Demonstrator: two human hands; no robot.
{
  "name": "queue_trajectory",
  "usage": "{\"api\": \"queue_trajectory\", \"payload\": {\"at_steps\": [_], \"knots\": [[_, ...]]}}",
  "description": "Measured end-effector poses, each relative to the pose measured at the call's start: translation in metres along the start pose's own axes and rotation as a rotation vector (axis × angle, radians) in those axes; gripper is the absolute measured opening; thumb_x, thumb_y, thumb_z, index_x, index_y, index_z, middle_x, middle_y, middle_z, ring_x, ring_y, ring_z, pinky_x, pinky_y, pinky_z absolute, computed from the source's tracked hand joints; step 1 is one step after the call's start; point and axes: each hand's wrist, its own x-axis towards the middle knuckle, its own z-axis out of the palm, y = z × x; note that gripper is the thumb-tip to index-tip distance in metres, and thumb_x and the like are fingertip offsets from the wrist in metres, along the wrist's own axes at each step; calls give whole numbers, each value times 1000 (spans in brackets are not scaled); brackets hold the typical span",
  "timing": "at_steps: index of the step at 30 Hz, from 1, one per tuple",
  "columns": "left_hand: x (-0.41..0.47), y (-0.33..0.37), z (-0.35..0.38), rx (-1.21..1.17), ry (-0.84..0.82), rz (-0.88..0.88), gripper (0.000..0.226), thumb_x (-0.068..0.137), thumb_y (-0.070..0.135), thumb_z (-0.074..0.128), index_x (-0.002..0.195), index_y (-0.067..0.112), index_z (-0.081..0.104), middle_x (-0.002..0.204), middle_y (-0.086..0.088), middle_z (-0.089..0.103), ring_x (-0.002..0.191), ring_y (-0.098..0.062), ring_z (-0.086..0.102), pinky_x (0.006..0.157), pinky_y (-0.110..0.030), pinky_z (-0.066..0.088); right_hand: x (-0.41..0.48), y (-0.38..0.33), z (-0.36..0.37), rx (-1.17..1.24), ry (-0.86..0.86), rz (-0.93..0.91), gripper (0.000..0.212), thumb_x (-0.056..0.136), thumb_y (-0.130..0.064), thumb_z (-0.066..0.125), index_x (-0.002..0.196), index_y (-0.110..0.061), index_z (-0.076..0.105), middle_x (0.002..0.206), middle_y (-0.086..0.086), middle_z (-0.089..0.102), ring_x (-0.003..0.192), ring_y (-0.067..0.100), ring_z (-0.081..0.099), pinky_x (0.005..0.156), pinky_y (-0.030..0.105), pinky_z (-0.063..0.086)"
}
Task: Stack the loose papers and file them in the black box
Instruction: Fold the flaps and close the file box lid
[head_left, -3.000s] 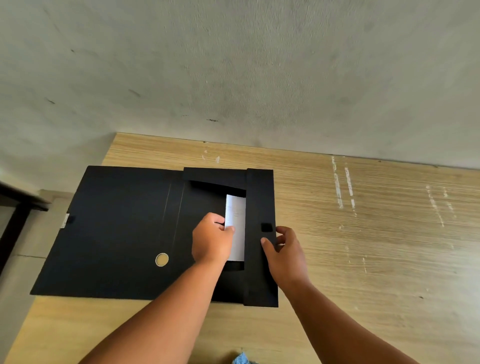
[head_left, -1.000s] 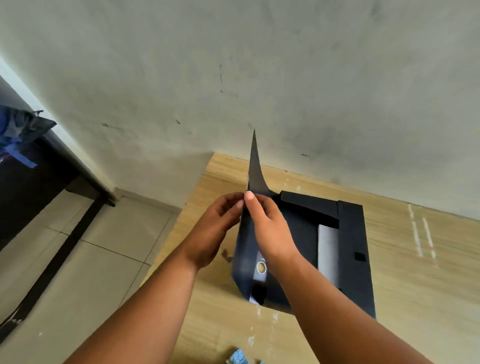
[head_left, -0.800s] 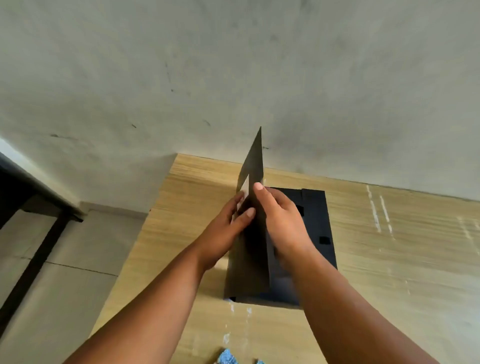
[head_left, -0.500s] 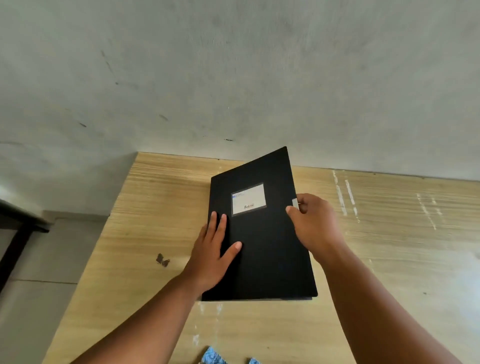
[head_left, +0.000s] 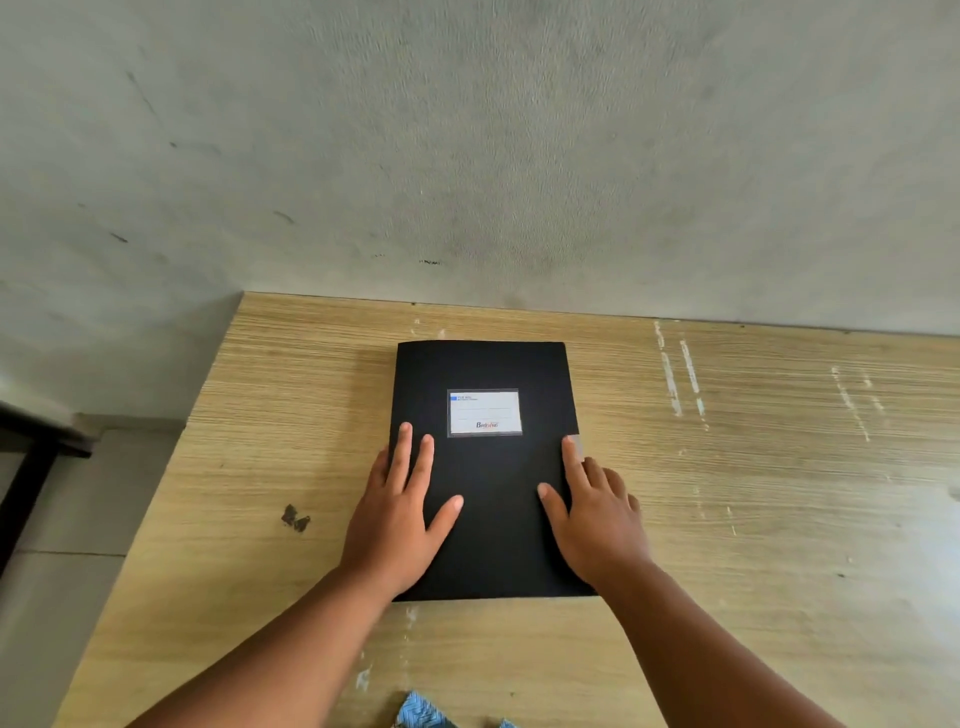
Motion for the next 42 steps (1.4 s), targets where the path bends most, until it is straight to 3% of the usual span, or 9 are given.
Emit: {"api": "queue_trajectory", "payload": {"at_steps": [5, 14, 23, 31, 38, 42], "knots": [[0, 3, -1, 44, -2, -7, 85, 92, 68, 31, 163, 25, 12, 172, 4, -10, 158, -26, 10, 111, -38, 47, 16, 5, -2, -80, -18, -39, 72, 101, -62, 19, 160, -34, -14, 170, 1, 17, 156, 27, 10, 123, 48, 18], [3, 14, -4, 122, -59, -20, 88, 90, 69, 23, 163, 25, 1, 168, 4, -22, 159, -28, 4, 107, -38, 51, -9, 30, 9, -99, -9, -106, 76, 99, -65, 19, 159, -35, -16, 171, -3, 14, 158, 25, 4, 125, 47, 15], [40, 104, 15, 2, -222, 67, 91, 96, 67, 39, 161, 30, -13, 164, 10, -36, 158, -29, -12, 115, -42, 42, 1, 113, -23, -57, 50, 62, 75, 98, -66, 21, 159, -39, -15, 170, -6, 16, 158, 24, 5, 125, 50, 14], [84, 153, 24, 19, -254, 48, 91, 95, 68, 40, 161, 31, -11, 166, 8, -33, 158, -31, -8, 113, -45, 42, 47, 150, -62, -81, -19, 100, 74, 98, -67, 21, 156, -44, -18, 172, -5, 11, 158, 25, 2, 120, 56, 24], [94, 163, 21, 68, -210, 18, 91, 93, 69, 43, 163, 31, -2, 169, 7, -25, 155, -29, 14, 106, -43, 49, 56, 153, -75, -93, -25, 71, 74, 98, -68, 21, 156, -45, -18, 171, -10, 15, 157, 23, 7, 113, 59, 33], [83, 170, 13, 12, -101, -61, 86, 94, 63, 49, 163, 35, 8, 168, 3, -27, 155, -28, 14, 104, -42, 51, 54, 152, -81, 87, -53, 78, 79, 96, -66, 37, 158, -45, -6, 164, -4, 29, 151, 27, 24, 110, 56, 40]]}}
